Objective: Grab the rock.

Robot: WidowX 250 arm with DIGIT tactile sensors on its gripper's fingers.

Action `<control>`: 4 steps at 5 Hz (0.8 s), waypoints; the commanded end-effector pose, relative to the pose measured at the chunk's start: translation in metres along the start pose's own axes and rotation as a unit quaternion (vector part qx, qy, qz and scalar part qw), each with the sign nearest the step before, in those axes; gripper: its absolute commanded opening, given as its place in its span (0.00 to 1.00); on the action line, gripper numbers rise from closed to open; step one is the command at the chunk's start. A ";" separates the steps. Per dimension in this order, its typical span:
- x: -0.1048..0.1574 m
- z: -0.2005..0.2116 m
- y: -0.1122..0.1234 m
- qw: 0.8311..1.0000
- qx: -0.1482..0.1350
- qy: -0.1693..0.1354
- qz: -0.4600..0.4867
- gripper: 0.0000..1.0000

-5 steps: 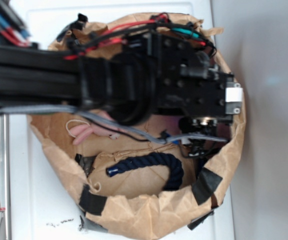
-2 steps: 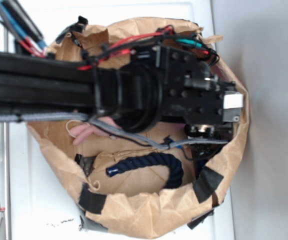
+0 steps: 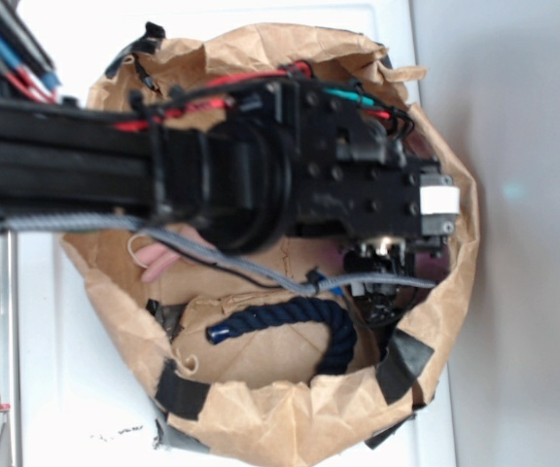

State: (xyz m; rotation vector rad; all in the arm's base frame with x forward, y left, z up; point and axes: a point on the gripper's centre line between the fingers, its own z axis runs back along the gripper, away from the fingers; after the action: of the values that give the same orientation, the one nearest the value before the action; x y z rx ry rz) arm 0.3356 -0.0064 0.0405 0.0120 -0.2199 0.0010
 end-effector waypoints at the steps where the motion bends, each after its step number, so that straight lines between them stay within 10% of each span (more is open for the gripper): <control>1: 0.003 0.086 0.033 0.998 -0.054 0.004 -0.008 0.00; 4: -0.003 0.124 0.047 0.996 -0.083 0.014 -0.015 0.00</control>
State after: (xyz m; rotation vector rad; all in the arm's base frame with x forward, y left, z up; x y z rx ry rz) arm 0.3001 0.0293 0.1350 -0.1725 -0.1068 -0.0529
